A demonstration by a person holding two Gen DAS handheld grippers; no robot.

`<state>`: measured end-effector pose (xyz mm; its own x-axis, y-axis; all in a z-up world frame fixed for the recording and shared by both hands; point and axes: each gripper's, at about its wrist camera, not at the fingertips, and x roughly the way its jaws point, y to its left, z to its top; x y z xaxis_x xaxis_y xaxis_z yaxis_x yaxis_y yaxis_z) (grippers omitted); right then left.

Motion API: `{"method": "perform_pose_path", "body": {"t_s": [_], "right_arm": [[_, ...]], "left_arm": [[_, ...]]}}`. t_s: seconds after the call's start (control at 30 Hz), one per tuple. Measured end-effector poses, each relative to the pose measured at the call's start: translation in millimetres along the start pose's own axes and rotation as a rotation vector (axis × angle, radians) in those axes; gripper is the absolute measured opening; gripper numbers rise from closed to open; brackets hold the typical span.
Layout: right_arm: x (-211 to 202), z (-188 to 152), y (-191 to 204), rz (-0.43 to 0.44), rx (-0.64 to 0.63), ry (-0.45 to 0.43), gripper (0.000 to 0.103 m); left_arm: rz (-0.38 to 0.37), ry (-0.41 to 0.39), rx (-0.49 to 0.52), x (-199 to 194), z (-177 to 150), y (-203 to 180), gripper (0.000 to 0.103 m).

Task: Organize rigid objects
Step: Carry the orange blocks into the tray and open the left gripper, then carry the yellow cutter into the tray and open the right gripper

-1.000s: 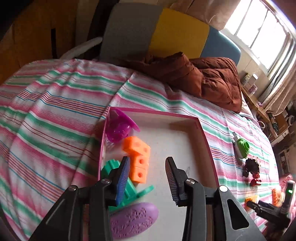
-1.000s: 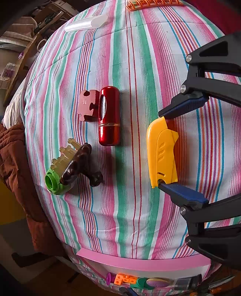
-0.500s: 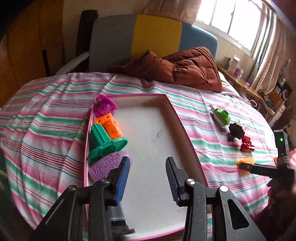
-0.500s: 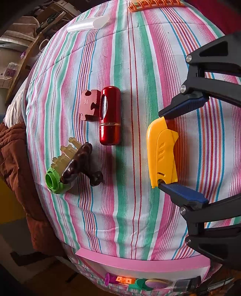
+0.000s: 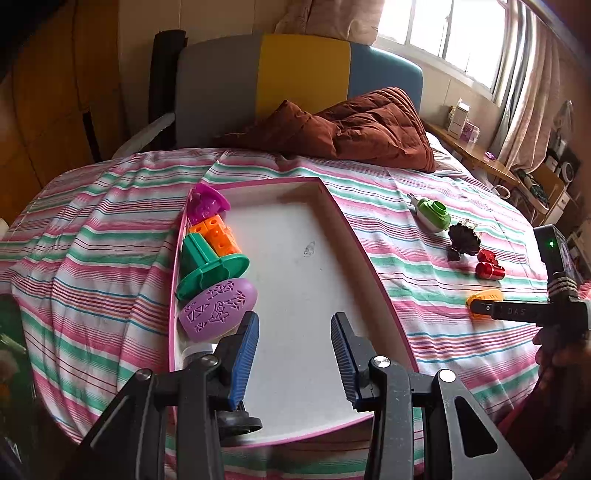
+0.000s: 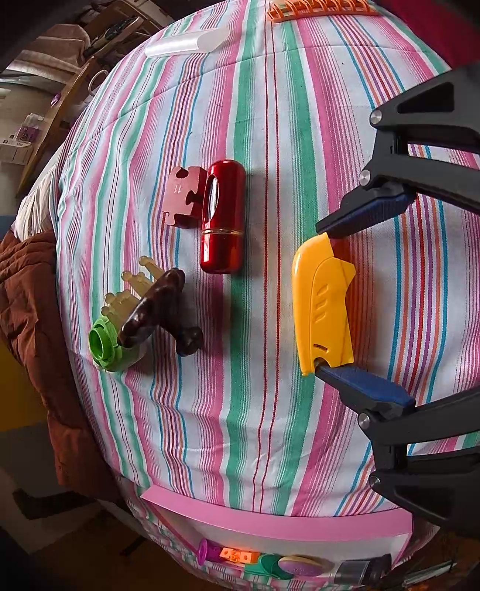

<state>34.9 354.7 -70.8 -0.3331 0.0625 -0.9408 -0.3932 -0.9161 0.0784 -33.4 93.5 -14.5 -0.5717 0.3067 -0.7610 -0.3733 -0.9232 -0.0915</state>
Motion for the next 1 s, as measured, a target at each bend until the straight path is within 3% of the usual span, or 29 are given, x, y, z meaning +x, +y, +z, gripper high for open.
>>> {"method": "perform_pose_path", "body": {"t_s": [0.33, 0.4, 0.73, 1.0], "right_arm": [[2.3, 3.9, 4.8, -0.005, -0.028, -0.009, 0.07], [-2.3, -14.9, 14.7, -0.01, -0.029, -0.012, 0.07], [-3.1, -16.1, 21.4, -0.01, -0.051, -0.021, 0.07], [-32.3, -13.0, 56.4, 0.088, -0.077, -0.091, 0.07]], "left_arm": [[-0.01, -0.002, -0.006, -6.2, -7.2, 2.4, 0.041], [-0.012, -0.004, -0.008, -7.6, -7.9, 3.0, 0.041], [-0.004, -0.041, -0.022, -17.2, -13.6, 13.8, 0.041], [0.006, -0.052, -0.086, -21.8, -18.6, 35.0, 0.041]]}}
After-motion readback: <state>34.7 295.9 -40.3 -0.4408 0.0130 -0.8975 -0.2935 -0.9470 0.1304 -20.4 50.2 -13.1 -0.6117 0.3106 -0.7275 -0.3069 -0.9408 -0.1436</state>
